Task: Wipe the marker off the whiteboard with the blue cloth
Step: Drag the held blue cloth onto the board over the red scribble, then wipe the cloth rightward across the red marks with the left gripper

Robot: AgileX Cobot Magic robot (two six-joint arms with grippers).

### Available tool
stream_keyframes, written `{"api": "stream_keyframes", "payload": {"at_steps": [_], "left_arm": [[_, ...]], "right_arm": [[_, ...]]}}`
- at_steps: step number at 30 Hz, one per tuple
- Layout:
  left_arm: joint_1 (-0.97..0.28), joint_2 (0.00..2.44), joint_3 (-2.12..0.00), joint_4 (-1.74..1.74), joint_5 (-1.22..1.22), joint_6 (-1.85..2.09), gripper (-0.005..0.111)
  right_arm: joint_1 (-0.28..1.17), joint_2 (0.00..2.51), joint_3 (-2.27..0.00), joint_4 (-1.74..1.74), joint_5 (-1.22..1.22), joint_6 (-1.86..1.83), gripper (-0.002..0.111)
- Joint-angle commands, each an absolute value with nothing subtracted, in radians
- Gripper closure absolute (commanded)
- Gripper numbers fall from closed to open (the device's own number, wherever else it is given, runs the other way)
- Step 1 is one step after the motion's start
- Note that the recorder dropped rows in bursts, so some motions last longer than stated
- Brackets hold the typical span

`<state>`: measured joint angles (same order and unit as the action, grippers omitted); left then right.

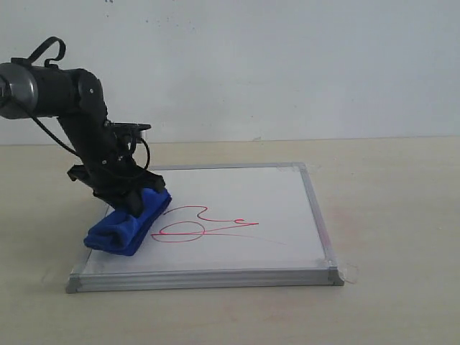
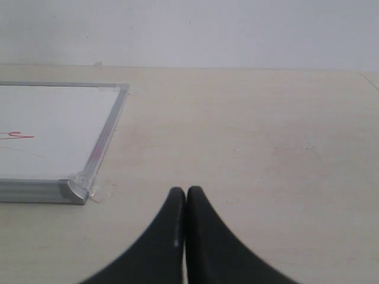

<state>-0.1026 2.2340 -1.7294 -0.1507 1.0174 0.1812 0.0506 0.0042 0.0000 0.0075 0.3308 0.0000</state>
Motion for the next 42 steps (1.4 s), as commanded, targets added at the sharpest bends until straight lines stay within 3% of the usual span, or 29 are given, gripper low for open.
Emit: {"api": "stream_keyframes", "payload": {"at_steps": [1,9,18,26,32,42], "left_arm": [[-0.134,2.230,-1.727,-0.027,1.004,0.075,0.103],[-0.221,2.319,-1.728,-0.007,0.795,0.077,0.103],[-0.347,2.344,-1.734,-0.129,0.743,0.178,0.103],[-0.276,2.344,-1.734,0.196,0.766,0.012,0.103],[-0.170,2.318,-1.734,0.195,0.779,-0.046,0.103],[-0.295,2.332,-1.734,0.060,0.674,-0.038,0.103]], "right_arm": [[0.045,0.000,0.000,0.005,0.325,0.000,0.108],[0.045,0.000,0.000,0.005,0.325,0.000,0.108],[0.045,0.000,0.000,0.005,0.325,0.000,0.108],[0.045,0.000,0.000,0.005,0.325,0.000,0.108],[0.045,0.000,0.000,0.005,0.325,0.000,0.108],[0.045,0.000,0.000,0.005,0.325,0.000,0.108]]}}
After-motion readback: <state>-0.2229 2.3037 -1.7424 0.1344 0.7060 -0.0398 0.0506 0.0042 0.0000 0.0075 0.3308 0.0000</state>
